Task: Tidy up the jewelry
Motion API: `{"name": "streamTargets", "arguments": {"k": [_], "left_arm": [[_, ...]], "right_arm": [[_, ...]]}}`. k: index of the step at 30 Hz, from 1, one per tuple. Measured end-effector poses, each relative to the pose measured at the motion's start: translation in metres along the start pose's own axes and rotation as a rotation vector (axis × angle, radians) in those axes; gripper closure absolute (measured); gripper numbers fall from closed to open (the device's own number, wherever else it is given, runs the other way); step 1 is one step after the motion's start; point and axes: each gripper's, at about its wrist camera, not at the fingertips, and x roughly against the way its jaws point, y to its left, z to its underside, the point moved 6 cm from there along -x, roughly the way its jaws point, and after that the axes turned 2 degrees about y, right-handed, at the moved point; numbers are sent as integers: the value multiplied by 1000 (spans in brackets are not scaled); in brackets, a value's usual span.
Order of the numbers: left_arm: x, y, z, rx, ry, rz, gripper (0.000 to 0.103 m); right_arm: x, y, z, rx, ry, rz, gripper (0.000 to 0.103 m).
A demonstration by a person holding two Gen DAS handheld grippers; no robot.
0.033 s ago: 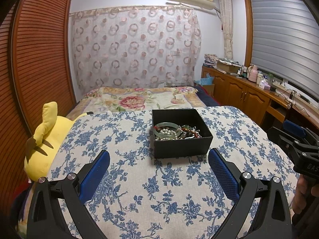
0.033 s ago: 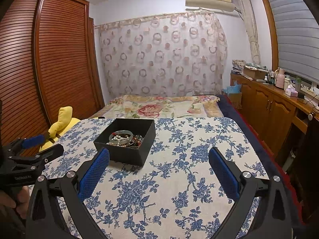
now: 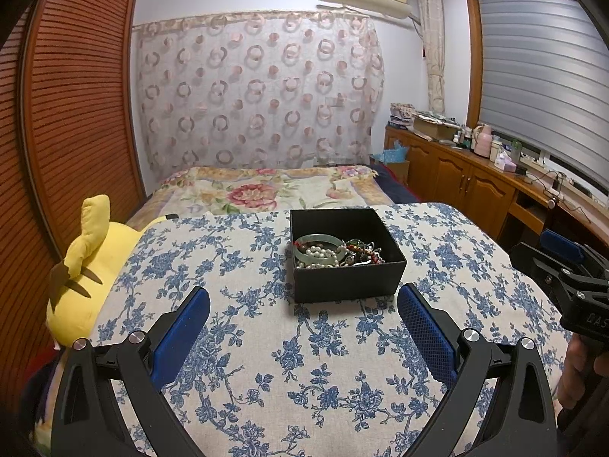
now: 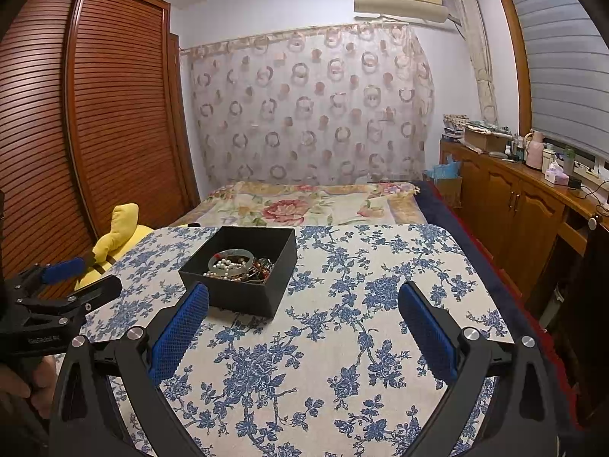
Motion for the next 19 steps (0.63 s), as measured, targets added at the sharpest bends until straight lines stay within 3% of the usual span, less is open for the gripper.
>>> {"name": "streamTargets", "arguments": {"k": [19], "left_arm": [[2,0,-1,-1,-1,2,8]], "right_arm": [[-1,0,0,-1,-1,0,3]]}}
